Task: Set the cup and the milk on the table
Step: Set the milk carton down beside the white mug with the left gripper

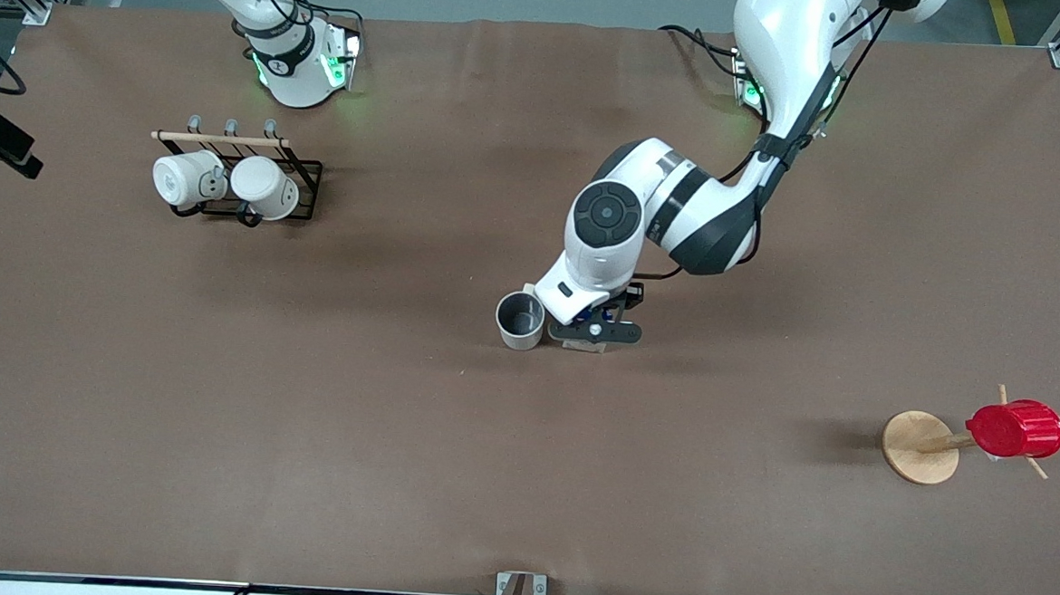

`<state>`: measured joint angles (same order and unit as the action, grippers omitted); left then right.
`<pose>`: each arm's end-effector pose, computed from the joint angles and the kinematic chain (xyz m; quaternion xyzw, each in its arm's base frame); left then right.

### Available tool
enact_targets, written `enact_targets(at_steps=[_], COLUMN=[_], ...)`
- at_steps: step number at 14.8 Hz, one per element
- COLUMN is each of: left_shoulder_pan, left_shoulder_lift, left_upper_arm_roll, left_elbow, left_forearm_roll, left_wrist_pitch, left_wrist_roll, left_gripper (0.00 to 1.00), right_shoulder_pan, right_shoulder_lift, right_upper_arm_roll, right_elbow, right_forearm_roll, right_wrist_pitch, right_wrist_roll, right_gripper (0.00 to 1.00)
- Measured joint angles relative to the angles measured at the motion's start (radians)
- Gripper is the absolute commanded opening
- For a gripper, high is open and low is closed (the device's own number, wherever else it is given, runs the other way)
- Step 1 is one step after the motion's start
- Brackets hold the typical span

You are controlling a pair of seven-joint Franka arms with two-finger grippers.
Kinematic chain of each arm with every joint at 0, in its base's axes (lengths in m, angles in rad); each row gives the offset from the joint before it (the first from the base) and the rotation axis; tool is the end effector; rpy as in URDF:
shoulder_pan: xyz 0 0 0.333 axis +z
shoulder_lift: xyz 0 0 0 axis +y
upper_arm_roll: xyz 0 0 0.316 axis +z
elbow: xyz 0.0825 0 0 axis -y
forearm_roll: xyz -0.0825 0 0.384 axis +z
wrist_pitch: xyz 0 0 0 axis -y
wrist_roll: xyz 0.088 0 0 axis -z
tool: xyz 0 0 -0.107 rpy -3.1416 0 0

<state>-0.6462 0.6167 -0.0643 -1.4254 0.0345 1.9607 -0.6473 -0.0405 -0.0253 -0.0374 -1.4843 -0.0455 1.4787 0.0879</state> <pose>0.5440 -0.4542 0.3291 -0.9986 0.0336 0.0331 0.0227 0.5349 -0.0473 0.6707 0.9961 -0.0851 0.0099 0.0221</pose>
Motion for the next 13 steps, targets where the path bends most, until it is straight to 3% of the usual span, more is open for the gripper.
enact_targets(at_steps=[3, 4, 6, 7, 8, 13], left_shoulder_pan=[-0.002, -0.002, -0.001, -0.001, 0.000, 0.007], left_shoulder_lift=[0.000, 0.000, 0.000, 0.000, 0.000, -0.017], left_upper_arm_roll=[-0.010, -0.011, -0.011, -0.011, -0.011, -0.011], left_elbow=[0.002, 0.002, 0.002, 0.002, 0.003, 0.020], left_forearm_roll=[0.000, 0.000, 0.000, 0.000, 0.000, 0.000], left_wrist_pitch=[0.000, 0.000, 0.000, 0.000, 0.000, 0.000], left_wrist_roll=[0.000, 0.000, 0.000, 0.000, 0.000, -0.002], left_gripper=[0.18, 0.25, 0.59, 0.85, 0.98, 1.00], right_shoulder_pan=[-0.013, -0.012, -0.012, -0.012, -0.012, -0.012], right_shoulder_lift=[0.004, 0.005, 0.005, 0.005, 0.005, 0.005], right_upper_arm_roll=[0.021, 0.027, 0.036, 0.038, 0.039, 0.039], right_elbow=[0.000, 0.000, 0.000, 0.000, 0.000, 0.000], right_forearm_roll=[0.001, 0.002, 0.002, 0.002, 0.002, 0.002], right_wrist_pitch=[0.002, 0.002, 0.002, 0.002, 0.002, 0.001], right_wrist_roll=[-0.002, -0.002, -0.002, -0.002, -0.002, -0.002], right_gripper=[1.00, 1.00, 1.00, 1.00, 1.00, 1.00])
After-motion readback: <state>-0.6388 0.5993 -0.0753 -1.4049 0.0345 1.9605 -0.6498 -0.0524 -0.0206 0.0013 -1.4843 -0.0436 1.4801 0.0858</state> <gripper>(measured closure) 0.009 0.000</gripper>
